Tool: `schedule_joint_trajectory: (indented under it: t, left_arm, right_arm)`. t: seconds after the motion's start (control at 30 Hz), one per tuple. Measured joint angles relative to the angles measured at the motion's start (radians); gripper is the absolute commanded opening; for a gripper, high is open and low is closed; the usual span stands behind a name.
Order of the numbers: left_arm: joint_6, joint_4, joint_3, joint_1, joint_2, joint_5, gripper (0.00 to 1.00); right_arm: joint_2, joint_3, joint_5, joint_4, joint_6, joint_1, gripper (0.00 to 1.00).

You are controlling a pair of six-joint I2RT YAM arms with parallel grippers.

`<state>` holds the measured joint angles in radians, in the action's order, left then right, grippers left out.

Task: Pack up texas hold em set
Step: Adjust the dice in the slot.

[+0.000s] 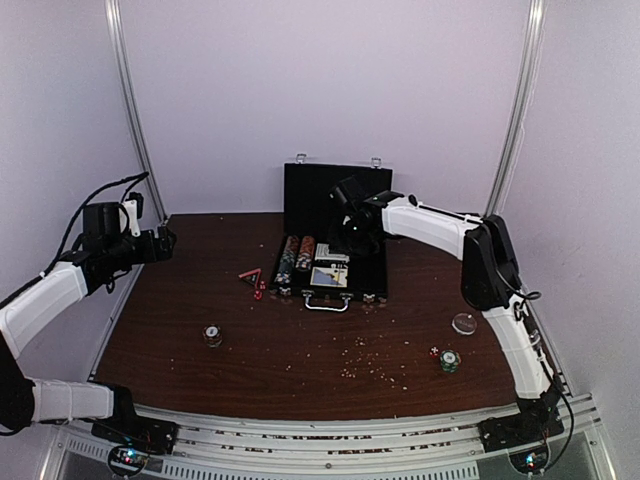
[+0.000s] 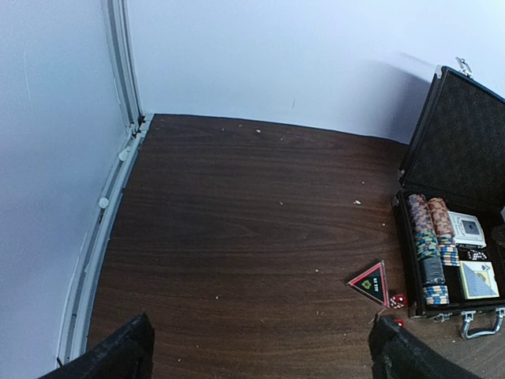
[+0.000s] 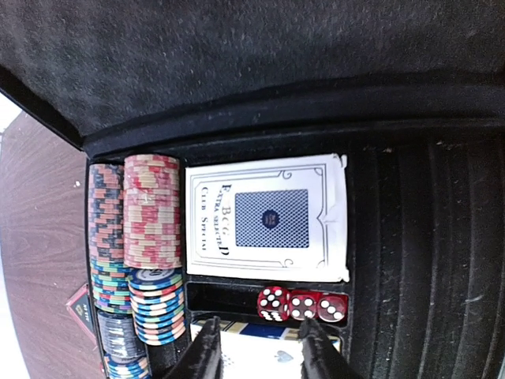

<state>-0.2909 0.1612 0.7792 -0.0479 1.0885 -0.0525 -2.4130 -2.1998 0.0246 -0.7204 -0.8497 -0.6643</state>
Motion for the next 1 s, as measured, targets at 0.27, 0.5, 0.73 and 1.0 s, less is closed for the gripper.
schedule_joint_trajectory:
  t: [0.27, 0.5, 0.73, 1.0]
  left_arm:
    - [-0.001, 0.001, 0.0, 0.0, 0.004, 0.0, 0.98]
    - [-0.001, 0.001, 0.0, 0.0, 0.004, 0.0, 0.98]
    - [-0.004, 0.002, 0.0, 0.0, 0.004, 0.0, 0.98]
    - [-0.005, 0.002, 0.0, 0.0, 0.003, 0.0, 0.98]
  right_arm:
    - [-0.033, 0.008, -0.054, 0.011, -0.018, 0.0, 0.28]
    - [-0.05, 0.013, -0.072, 0.017, -0.022, 0.0, 0.21]
    - [-0.075, 0.013, -0.082, 0.031, -0.022, 0.0, 0.17]
    - [-0.078, 0.013, -0.119, 0.071, -0.005, -0.002, 0.17]
